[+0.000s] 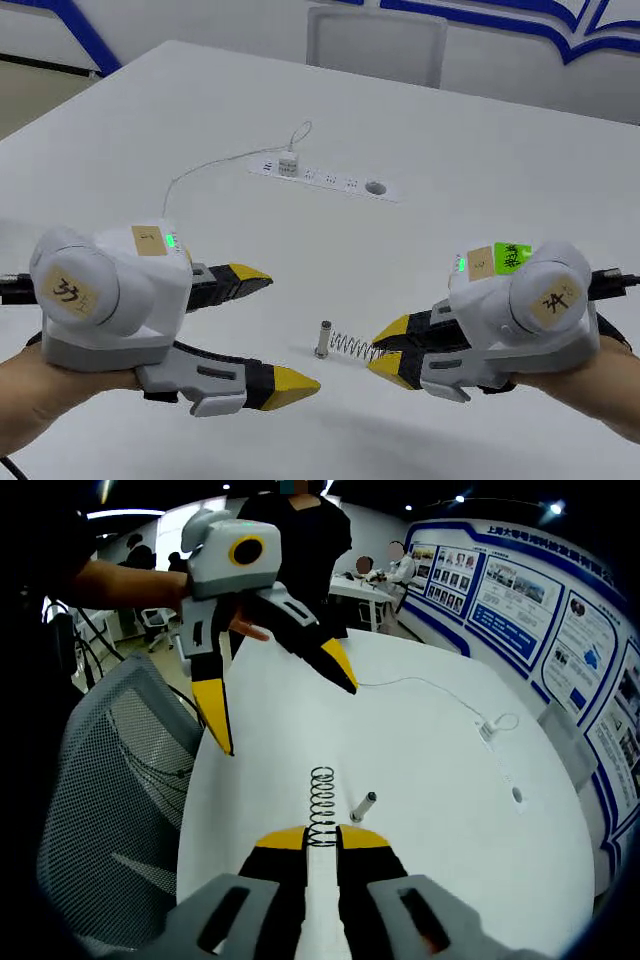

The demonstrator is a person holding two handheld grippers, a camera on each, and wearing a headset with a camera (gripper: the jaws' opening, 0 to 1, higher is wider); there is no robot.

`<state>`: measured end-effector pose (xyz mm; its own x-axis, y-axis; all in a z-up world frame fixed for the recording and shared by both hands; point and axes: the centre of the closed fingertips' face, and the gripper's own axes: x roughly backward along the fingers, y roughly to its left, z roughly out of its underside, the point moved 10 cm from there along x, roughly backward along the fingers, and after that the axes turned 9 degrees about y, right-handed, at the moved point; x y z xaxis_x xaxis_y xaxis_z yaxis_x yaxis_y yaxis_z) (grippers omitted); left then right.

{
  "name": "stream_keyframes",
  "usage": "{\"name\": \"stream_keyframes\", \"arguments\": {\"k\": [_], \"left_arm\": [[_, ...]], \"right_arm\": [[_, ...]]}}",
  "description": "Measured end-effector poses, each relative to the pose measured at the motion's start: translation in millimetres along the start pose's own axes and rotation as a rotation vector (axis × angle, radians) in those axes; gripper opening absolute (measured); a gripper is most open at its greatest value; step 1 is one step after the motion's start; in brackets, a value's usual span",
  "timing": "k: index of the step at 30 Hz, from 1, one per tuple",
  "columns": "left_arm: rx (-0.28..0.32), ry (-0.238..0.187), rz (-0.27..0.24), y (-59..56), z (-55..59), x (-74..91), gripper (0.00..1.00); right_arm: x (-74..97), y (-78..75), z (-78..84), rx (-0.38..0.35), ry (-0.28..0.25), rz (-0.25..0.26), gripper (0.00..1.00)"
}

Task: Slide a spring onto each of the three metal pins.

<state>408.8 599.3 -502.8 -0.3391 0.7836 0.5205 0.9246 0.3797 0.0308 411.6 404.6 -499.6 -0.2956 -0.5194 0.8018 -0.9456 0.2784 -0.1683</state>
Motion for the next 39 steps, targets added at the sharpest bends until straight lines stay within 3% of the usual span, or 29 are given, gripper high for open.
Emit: {"name": "stream_keyframes", "arguments": {"k": [7, 9, 14, 17, 19, 25, 32, 39], "left_arm": [[-0.056, 0.013, 0.067, -6.2, -7.1, -8.6, 0.56], [-0.061, -0.019, 0.085, -7.7, -10.8, -9.1, 0.52], [-0.091, -0.027, 0.116, -11.4, -15.3, -9.3, 0.33], [-0.113, -0.005, 0.152, -15.3, -14.9, -10.0, 0.29], [-0.129, 0.009, 0.15, -16.5, -13.6, -11.0, 0.27], [-0.137, 0.007, 0.163, -16.3, -11.3, -8.9, 0.14], [-0.197, 0.005, 0.165, -18.5, -8.5, -6.5, 0.1], [-0.201, 0.011, 0.18, -20.0, -6.7, -7.5, 0.1]], "right_arm": [[12.2, 8.2, -11.9, 0.074, -0.024, -0.013, 0.11], [14.5, 11.8, -15.5, 0.119, -0.037, -0.018, 0.11], [17.4, 17.5, -21.8, 0.169, -0.036, -0.033, 0.11], [17.4, 17.0, -23.2, 0.174, -0.041, -0.037, 0.11], [17.1, 17.6, -24.8, 0.177, -0.048, -0.046, 0.11], [16.0, 19.6, -27.4, 0.194, -0.052, -0.063, 0.11], [14.9, 20.9, -28.3, 0.205, -0.061, -0.076, 0.11], [9.7, 21.1, -25.9, 0.208, -0.071, -0.083, 0.13]]}}
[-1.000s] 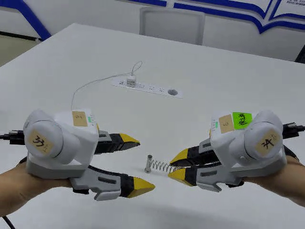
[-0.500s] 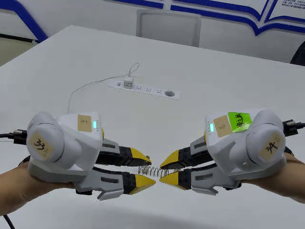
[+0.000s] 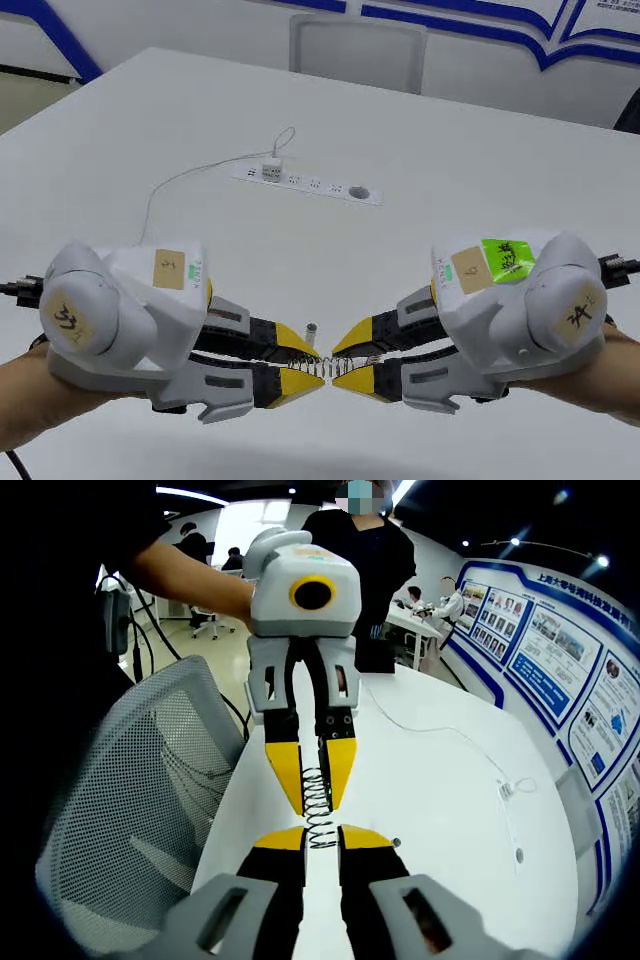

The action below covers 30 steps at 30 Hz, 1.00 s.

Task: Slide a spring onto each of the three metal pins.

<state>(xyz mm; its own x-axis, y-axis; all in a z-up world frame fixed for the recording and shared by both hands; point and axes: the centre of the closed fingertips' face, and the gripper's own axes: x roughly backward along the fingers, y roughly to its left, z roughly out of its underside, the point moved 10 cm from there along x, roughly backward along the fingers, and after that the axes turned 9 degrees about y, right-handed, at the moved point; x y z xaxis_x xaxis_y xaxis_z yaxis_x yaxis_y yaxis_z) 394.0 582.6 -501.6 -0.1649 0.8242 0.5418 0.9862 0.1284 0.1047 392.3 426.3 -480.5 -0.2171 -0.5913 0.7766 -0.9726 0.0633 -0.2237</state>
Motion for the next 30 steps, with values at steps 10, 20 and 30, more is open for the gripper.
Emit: {"name": "stream_keyframes", "arguments": {"k": [10, 20, 30], "left_arm": [[0.009, -0.012, 0.004, -0.6, 1.6, 2.0, 0.1], [-0.019, 0.03, 0.013, -2.3, -0.5, -0.4, 0.1], [-0.013, 0.021, -0.001, -0.8, -1.7, -1.9, 0.1]], "right_arm": [[-2.9, -3.1, 4.2, -0.086, -0.028, -0.048, 0.11], [7.2, -2.4, 1.0, -0.127, -0.109, -0.081, 0.11], [13.4, -4.4, -13.8, -0.163, -0.238, -0.09, 0.11]]}}
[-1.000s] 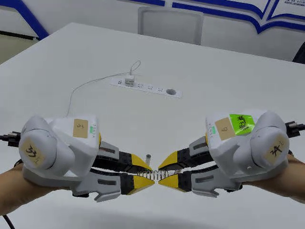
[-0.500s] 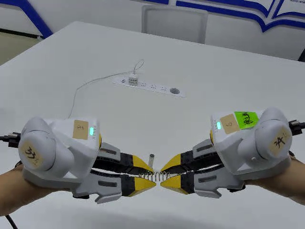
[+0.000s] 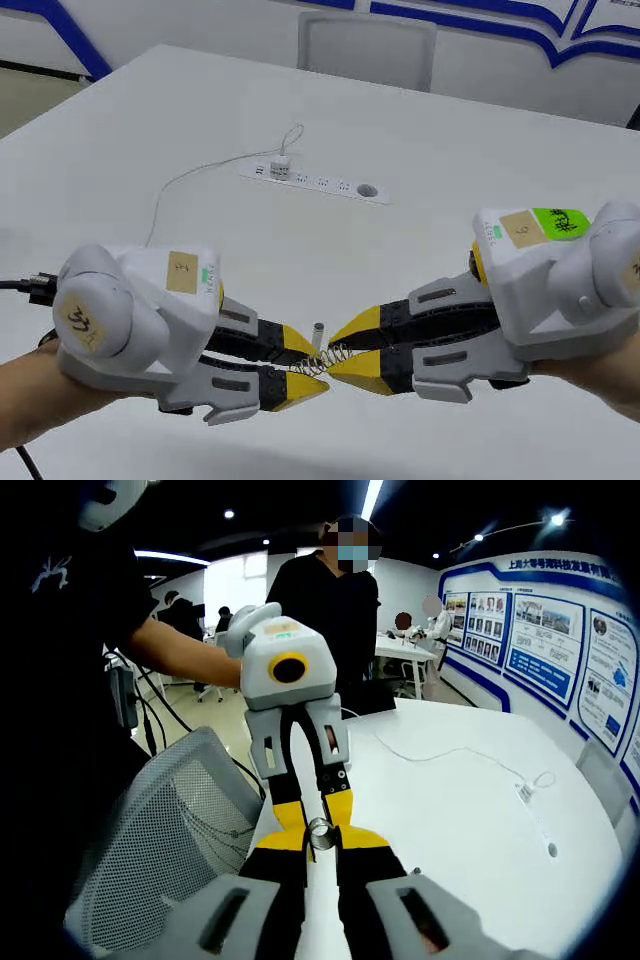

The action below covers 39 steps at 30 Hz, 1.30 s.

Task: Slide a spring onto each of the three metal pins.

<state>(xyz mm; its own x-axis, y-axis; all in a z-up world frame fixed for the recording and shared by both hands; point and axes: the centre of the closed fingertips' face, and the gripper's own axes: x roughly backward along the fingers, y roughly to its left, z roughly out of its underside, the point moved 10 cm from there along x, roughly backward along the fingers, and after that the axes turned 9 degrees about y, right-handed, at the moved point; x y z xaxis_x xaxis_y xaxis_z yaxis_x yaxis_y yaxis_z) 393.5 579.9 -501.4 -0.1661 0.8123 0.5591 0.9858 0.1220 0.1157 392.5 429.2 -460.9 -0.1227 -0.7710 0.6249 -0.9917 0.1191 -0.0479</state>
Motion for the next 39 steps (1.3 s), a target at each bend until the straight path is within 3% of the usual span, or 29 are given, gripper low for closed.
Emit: {"name": "stream_keyframes", "arguments": {"k": [5, 15, 23, 29, 39], "left_arm": [[0.029, -0.014, -0.004, 0.2, 0.7, -0.1, 0.1], [0.083, -0.033, -0.05, 7.0, 7.7, 5.8, 0.13], [0.162, -0.025, -0.151, 16.2, 20.7, 17.9, 0.47], [0.211, -0.017, -0.223, 19.5, 29.0, 26.9, 0.72], [0.251, -0.008, -0.265, 19.0, 39.1, 33.8, 0.83]], "right_arm": [[-4.4, -0.8, -6.1, -0.016, -0.034, -0.006, 0.11], [-7.6, -7.9, -7.7, -0.039, -0.025, 0.028, 0.1], [-0.5, -25.0, -9.6, -0.069, -0.026, 0.089, 0.11], [0.8, -40.1, -4.5, -0.109, 0.018, 0.163, 0.11], [-3.4, -57.3, 8.8, -0.181, 0.073, 0.221, 0.11]]}}
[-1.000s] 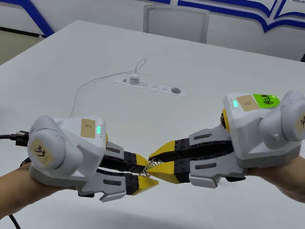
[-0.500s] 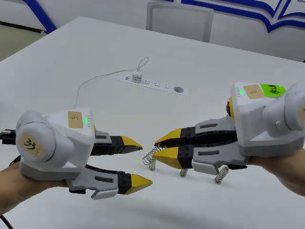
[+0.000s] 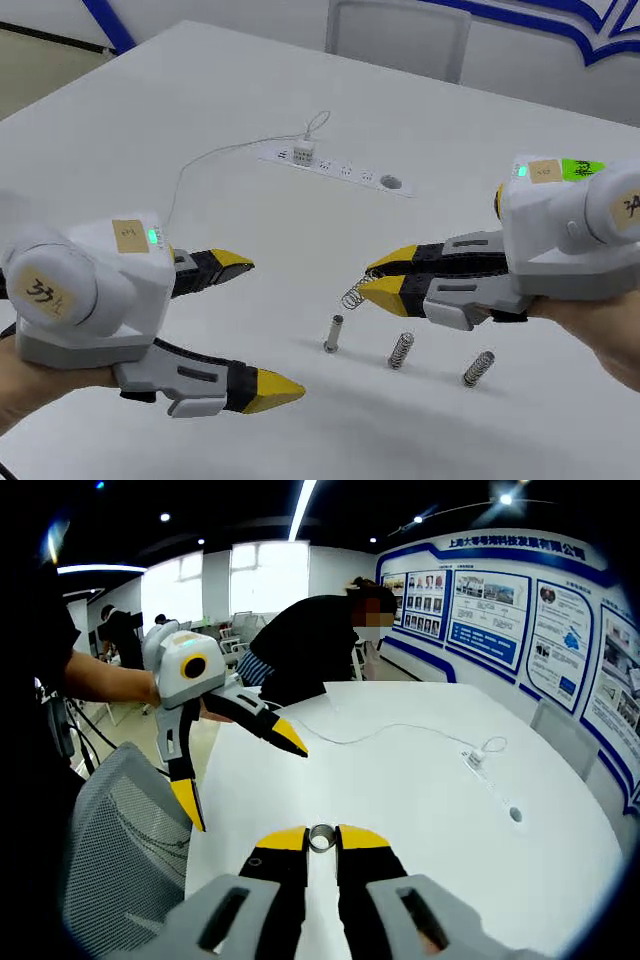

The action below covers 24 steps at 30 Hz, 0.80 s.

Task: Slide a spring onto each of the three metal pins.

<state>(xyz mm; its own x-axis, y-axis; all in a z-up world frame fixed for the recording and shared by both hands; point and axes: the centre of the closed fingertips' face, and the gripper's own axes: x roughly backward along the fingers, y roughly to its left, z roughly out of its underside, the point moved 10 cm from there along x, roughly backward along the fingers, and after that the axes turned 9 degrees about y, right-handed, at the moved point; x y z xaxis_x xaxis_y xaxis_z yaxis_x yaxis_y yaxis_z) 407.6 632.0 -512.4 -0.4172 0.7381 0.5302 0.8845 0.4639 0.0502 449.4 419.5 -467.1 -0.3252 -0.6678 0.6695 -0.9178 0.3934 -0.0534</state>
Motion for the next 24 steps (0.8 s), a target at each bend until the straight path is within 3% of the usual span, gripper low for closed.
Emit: {"name": "stream_keyframes", "arguments": {"k": [12, 24], "left_arm": [[0.052, 0.016, -0.029, 3.3, 11.6, 2.9, 0.96], [0.09, 0.023, -0.059, 7.2, 19.6, 6.3, 1.0]], "right_arm": [[-13.2, -17.9, 8.4, -0.054, 0.042, 0.049, 0.11], [-28.8, -28.7, 18.3, -0.075, 0.083, 0.07, 0.11]]}}
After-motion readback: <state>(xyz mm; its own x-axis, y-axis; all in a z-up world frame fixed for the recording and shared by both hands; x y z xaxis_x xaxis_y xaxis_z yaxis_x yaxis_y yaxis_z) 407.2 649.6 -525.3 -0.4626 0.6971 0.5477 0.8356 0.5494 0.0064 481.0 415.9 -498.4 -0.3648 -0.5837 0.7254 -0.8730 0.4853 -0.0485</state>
